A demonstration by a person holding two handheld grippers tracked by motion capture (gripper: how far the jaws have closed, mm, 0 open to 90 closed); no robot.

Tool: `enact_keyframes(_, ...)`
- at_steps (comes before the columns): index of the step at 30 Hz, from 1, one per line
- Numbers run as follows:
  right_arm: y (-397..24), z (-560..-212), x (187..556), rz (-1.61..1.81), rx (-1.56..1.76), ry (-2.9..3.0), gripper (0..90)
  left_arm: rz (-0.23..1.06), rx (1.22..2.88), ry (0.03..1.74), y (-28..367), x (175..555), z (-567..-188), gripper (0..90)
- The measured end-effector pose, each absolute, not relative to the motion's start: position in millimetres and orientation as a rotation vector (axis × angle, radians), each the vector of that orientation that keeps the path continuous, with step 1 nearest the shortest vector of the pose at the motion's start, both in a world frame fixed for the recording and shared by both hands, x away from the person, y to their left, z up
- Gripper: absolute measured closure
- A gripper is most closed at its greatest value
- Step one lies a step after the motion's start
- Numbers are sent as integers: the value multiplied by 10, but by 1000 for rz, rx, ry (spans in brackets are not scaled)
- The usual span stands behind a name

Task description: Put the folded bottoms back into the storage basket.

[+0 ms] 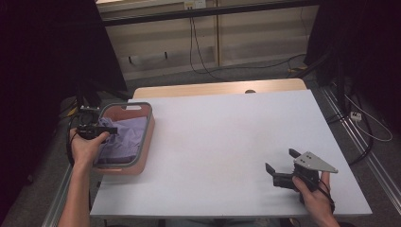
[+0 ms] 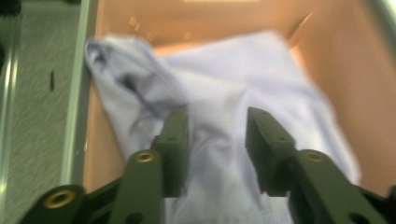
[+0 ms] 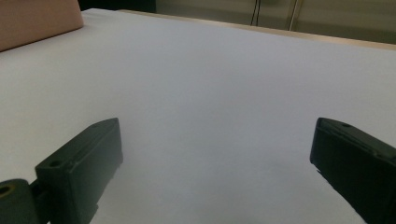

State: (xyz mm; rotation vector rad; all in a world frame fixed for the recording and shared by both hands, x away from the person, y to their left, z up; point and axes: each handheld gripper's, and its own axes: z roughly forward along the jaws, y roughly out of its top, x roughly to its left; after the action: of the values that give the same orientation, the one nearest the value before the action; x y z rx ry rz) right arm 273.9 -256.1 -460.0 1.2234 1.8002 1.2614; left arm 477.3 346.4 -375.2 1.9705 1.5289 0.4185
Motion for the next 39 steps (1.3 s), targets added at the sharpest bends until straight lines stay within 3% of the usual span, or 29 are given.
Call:
enact_keyframes(5, -2556, -4602, 2750, 1263, 1225, 1803, 21, 373, 2021, 1465, 3271, 4826, -3806, 675)
enact_keyframes(18, -2566, -4598, 2739, 1264, 1226, 1799, 21, 448, 2138, 1421, 2904, 5042, -4125, 589)
enact_keyframes(25, -2574, -4600, 2739, 1266, 1227, 1798, 21, 508, 2238, 1496, 2893, 5086, -4222, 594)
enact_keyframes(30, -2569, -4600, 2734, 1263, 1224, 1799, 21, 469, 2257, 1530, 2918, 5108, -4283, 589)
enact_keyframes(35, -2563, -4601, 2735, 1263, 1222, 1801, 21, 394, 2247, 1558, 2942, 5162, -4272, 805)
enact_keyframes(39, -2566, -4601, 2733, 1263, 1224, 1799, 21, 368, 2248, 1532, 2951, 5168, -4268, 868)
